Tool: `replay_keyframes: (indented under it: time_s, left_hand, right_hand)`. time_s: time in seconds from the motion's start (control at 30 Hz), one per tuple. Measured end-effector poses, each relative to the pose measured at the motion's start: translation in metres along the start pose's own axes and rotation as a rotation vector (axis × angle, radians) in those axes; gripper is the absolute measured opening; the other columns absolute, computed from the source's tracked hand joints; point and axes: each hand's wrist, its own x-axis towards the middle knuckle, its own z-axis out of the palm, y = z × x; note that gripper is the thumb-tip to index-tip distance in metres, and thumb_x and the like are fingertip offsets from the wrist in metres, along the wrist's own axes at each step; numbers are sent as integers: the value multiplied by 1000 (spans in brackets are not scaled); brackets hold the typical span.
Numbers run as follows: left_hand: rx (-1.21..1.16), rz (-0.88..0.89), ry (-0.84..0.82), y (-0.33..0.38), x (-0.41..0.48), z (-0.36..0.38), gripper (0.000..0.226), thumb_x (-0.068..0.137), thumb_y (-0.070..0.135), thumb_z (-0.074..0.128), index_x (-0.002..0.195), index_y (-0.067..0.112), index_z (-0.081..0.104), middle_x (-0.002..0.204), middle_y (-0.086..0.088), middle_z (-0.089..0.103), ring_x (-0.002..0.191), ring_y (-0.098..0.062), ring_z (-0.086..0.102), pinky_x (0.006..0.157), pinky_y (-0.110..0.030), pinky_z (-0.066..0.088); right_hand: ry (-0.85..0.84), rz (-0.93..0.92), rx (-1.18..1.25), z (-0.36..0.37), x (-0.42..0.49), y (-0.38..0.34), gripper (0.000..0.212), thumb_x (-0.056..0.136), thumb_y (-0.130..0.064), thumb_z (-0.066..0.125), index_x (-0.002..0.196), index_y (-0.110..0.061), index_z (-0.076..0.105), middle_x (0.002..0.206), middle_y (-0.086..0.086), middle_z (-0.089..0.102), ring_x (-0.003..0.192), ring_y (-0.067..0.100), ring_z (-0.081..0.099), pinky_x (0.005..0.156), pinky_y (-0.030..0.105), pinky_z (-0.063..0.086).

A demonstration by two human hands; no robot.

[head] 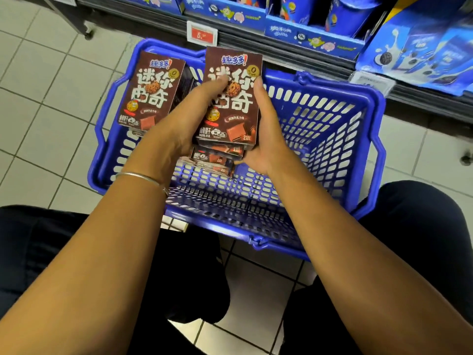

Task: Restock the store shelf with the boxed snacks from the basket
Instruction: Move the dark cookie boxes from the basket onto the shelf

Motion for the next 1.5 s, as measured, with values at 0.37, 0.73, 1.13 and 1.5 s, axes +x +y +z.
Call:
replay_keyframes:
  time_s: [0.37,0.73,1.13,1.5]
  left_hand:
    - [-202,-27,-187,153,-168,32,93,85,91,30,133,24,72,133,-14,72,121,-33,71,95,-52,60]
    - [-180,330,-326,407,-454,146,86,99,78,12,148,24,57,140,-11,68,130,-33,65,113,-55,48]
    - [-187,635,-513,569,-624,239,87,102,75,17,152,13,52,136,-12,69,122,-29,69,99,-42,55]
    - [-126,876,-487,690,-658,262,67,103,71,35,131,21,69,122,-9,78,111,-31,76,97,-49,61]
  right_hand:
    - [67,-92,-204,180,-166,-111,16,88,-33,68,90,-26,83,107,7,77,102,28,73,100,51,53]
    - [26,-418,-236,442,-447,-282,18,90,-28,65,84,-27,82,99,3,78,91,23,76,89,47,58]
    - [-69,-765,-328,579,-618,-387,39,94,-32,63,129,-14,64,135,14,63,120,36,61,110,57,40]
    - [11,-1059,-474,669,-655,-474,64,84,-33,70,140,-6,53,133,19,64,108,35,67,97,50,52]
